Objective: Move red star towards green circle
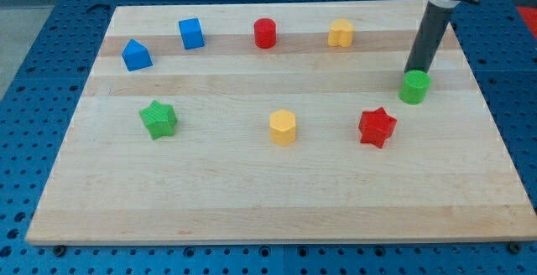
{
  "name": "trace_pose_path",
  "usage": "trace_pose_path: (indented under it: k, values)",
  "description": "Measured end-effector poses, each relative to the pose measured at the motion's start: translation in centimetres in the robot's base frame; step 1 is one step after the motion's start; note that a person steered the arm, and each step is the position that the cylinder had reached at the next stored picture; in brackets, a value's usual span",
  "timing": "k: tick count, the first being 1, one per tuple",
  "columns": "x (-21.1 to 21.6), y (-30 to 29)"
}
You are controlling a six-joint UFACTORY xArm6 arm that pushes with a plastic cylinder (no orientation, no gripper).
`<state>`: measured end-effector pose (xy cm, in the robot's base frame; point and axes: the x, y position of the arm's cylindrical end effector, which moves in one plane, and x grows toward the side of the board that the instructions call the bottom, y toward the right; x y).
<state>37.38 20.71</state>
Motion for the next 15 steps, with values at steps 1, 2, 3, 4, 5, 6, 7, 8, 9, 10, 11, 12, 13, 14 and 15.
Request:
trace_pose_path:
  k: [1, 2, 3, 4, 5, 6, 7, 8, 9, 10, 11, 12, 13, 14, 15]
  values:
    - [-0.6, -2.5]
    - [-0.5, -6.9]
    - [0.6, -9.6]
    - [1.3, -13.0]
    - [9.7, -12.8]
    - [10.7, -12.7]
    - [16.8, -11.4]
    - [16.1, -11.4]
    - [11.3, -9.9]
    - [8.6, -8.8]
    - [8.5, -8.7]
    - [9.8, -8.5]
    - [9.3, -7.6]
    - [9.3, -7.6]
    - [5.6, -7.6]
